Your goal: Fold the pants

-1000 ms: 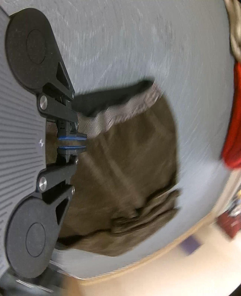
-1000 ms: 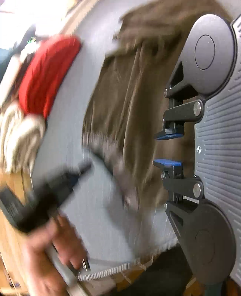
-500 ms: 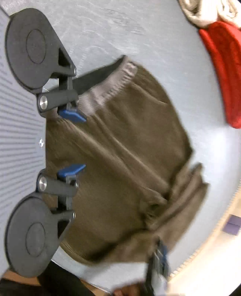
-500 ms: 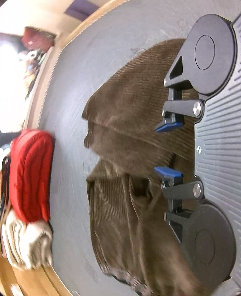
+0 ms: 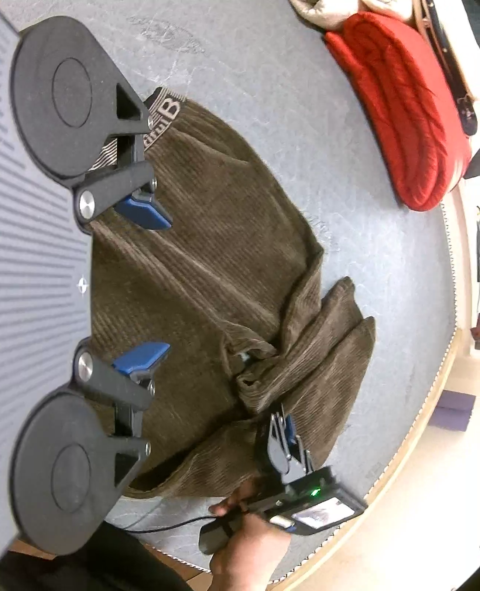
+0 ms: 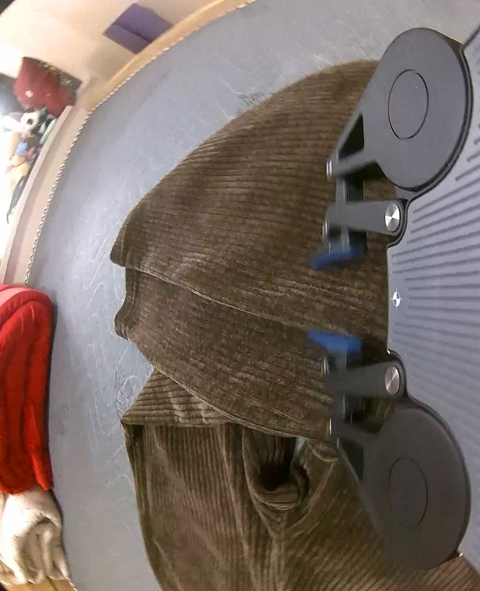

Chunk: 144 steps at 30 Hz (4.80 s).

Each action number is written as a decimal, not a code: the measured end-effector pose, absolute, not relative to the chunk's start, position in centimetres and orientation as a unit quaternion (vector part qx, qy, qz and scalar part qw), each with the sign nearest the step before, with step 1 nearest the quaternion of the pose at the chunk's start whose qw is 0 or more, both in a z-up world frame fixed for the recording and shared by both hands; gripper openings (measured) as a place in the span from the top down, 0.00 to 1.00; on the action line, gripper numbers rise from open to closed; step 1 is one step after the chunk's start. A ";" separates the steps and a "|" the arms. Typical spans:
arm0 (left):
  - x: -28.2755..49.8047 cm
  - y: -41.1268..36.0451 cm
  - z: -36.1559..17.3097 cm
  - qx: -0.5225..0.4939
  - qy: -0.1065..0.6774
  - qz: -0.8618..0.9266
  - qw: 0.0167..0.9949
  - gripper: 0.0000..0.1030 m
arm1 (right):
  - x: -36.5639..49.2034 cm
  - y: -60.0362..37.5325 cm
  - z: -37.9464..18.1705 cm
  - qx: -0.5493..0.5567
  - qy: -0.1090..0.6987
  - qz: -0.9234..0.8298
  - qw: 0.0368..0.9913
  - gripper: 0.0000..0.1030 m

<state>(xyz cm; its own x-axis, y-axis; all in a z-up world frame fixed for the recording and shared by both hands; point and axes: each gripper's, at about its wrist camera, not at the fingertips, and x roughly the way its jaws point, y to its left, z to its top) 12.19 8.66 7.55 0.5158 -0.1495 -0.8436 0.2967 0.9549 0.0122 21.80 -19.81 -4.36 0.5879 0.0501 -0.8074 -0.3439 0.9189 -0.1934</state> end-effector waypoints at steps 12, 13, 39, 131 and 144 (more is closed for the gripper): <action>11.3 9.5 6.5 0.086 0.486 -0.104 0.864 0.28 | 17.6 -27.9 0.8 -0.181 0.414 0.136 0.881 0.94; 11.2 9.5 6.2 0.089 0.489 -0.101 0.862 0.28 | 17.1 -28.8 0.7 -0.185 0.418 0.136 0.879 0.94; 6.6 3.6 4.5 0.003 0.481 -0.081 0.873 0.63 | 13.0 -36.9 3.6 -0.118 0.383 0.116 0.909 0.66; 4.7 17.0 -1.0 0.006 0.530 0.033 0.847 0.34 | 19.3 -49.5 4.4 0.226 0.329 -0.138 0.907 0.61; 2.2 21.1 -5.3 -0.022 0.586 0.018 0.810 0.50 | 21.8 -41.3 5.3 0.231 0.344 -0.079 0.907 0.61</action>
